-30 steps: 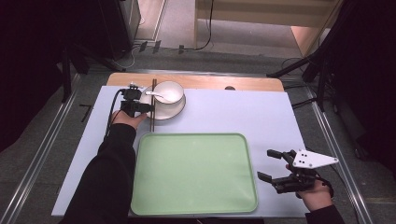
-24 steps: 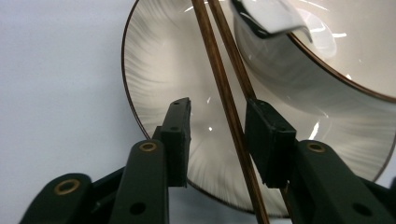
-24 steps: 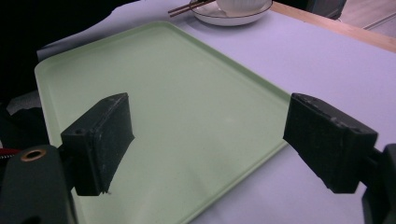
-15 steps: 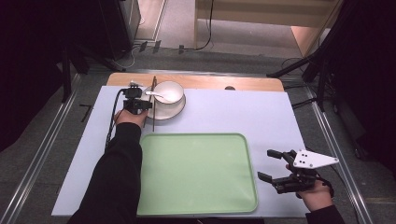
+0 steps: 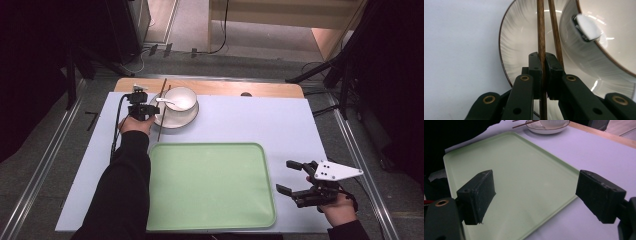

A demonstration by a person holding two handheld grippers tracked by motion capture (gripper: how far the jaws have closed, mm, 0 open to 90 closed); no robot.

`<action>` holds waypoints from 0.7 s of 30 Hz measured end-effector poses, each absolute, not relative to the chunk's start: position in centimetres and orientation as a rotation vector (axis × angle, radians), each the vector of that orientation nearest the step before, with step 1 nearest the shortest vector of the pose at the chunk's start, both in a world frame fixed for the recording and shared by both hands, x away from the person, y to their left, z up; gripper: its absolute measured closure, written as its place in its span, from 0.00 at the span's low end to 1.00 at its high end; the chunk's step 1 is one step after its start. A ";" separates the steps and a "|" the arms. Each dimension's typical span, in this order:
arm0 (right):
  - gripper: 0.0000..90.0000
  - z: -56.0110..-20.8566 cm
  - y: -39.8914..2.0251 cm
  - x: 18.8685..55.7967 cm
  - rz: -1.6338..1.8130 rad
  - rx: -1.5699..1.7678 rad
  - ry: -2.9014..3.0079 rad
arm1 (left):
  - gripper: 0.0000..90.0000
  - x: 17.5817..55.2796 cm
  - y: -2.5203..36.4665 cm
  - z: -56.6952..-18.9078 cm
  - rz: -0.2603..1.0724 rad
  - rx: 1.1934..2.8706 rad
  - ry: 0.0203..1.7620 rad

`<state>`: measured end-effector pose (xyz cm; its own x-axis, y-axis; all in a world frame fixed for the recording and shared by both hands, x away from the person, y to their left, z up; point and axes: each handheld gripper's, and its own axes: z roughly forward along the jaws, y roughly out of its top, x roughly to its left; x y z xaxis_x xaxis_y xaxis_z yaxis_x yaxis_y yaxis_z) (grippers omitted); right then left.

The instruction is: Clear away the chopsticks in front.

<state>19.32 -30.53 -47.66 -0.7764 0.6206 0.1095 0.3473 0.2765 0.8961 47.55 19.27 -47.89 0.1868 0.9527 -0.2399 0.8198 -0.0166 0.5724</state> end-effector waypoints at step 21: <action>0.18 -47.6 -30.2 19.7 1.498 0.888 2.290 | 0.95 39.5 21.9 -41.8 0.231 1.908 1.516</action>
<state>19.68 -30.21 -47.63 -0.7778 0.6193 0.1070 0.3462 0.2801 0.8954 39.50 21.89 -41.80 0.3059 0.9143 -0.2655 0.7935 -0.0908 0.6017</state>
